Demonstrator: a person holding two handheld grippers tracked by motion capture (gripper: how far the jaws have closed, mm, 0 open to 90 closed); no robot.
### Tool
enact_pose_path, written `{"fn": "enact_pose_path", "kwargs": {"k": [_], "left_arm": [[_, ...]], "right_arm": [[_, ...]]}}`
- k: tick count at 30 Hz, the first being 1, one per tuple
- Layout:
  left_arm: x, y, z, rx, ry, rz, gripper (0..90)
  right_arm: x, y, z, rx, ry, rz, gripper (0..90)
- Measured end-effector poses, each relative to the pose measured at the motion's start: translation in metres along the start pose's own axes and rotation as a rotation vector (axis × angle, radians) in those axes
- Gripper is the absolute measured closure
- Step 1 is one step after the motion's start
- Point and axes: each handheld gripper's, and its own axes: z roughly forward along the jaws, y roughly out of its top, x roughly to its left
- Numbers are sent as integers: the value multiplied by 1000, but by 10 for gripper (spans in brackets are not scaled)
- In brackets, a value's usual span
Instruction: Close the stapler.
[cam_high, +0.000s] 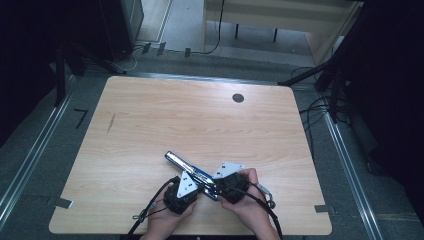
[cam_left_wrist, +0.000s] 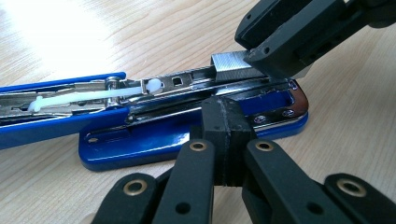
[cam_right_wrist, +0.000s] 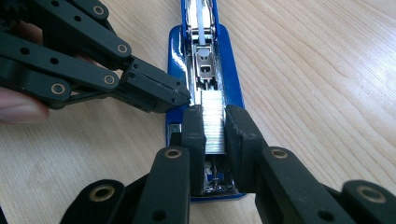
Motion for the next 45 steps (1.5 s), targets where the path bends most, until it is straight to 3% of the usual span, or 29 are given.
{"fn": "enact_pose_path", "kwargs": {"k": [23,33,39,45], "left_arm": [[0,0,0,2,0,1,900],[0,0,0,1,-1,-3,900],[7,0,-1,5,-23,-53,900],[8,0,-1,1,-29,-64,900]], "right_arm": [[-1,-1,0,-11,5,-16,787],[-1,-1,-1,-26,14,1,767],[5,-4,4,-32,21,-34,741],[15,-7,8,-56,-46,-129,724]]}}
